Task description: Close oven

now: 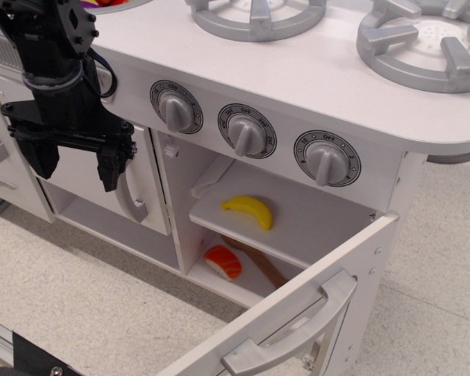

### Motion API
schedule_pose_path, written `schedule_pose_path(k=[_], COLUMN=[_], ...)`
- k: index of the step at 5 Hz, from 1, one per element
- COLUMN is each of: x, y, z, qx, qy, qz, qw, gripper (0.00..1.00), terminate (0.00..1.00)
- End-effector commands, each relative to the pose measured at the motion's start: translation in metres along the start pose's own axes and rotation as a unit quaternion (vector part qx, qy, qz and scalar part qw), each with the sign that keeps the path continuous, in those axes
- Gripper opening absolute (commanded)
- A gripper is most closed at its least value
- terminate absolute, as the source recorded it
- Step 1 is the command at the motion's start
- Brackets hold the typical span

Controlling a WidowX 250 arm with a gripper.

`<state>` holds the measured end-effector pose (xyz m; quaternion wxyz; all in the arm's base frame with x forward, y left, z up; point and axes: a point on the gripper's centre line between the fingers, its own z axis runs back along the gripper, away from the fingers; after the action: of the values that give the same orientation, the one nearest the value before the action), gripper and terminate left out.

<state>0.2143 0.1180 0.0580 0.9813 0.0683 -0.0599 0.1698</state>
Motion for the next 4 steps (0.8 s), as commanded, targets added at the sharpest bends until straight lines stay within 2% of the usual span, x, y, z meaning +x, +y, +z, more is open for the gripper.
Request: schedule_pose_path(k=[1,2,4], x=[0.000,-0.020,-0.076], y=[0.000,-0.022,-0.080], z=[0.000,-0.004,-0.010], qx=[0.000,-0.003,-0.041], qy=[0.000,-0.003,0.005], qz=[0.000,-0.039,-0.138], qw=[1.0000,0.9992,0.9896], gripper=[1.00,1.00,1.00], terminate=[0.00,0.00,0.00])
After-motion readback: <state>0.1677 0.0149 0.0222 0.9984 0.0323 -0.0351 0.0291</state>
